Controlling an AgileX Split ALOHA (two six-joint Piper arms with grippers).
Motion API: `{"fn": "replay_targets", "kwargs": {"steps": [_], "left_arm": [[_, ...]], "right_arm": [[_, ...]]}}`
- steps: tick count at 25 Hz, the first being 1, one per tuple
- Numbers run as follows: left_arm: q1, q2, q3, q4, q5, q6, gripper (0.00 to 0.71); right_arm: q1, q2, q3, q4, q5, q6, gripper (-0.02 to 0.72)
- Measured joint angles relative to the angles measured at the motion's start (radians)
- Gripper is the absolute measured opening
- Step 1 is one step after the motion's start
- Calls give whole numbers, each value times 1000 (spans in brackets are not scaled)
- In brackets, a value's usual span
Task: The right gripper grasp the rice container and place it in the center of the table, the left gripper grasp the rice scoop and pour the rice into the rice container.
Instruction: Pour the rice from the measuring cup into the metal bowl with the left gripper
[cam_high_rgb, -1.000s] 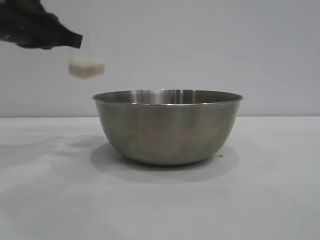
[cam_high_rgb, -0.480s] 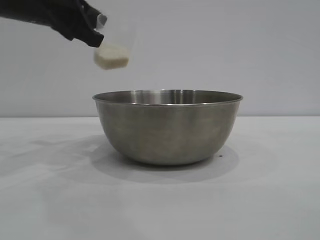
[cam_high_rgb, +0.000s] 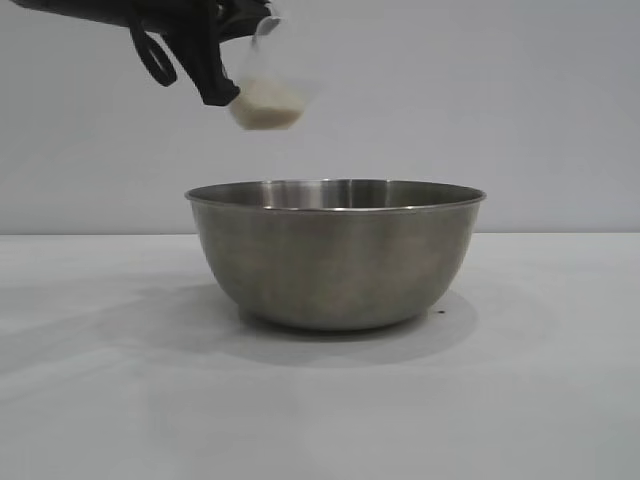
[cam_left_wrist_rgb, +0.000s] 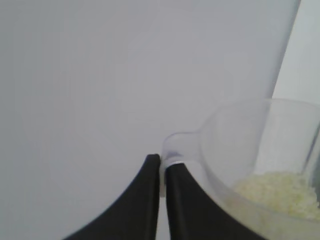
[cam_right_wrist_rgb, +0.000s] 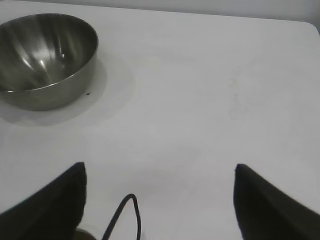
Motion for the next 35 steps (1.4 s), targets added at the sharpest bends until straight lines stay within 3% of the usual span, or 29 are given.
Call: {"fn": "replay_targets", "kwargs": {"steps": [12,35], "left_arm": [[-20,0,0,27,0,345,0],[-58,0,0,128,-2,765,0]], "right_arm": [[0,0,0,0,0,0,543],[0,0,0,0,0,0,543]]}}
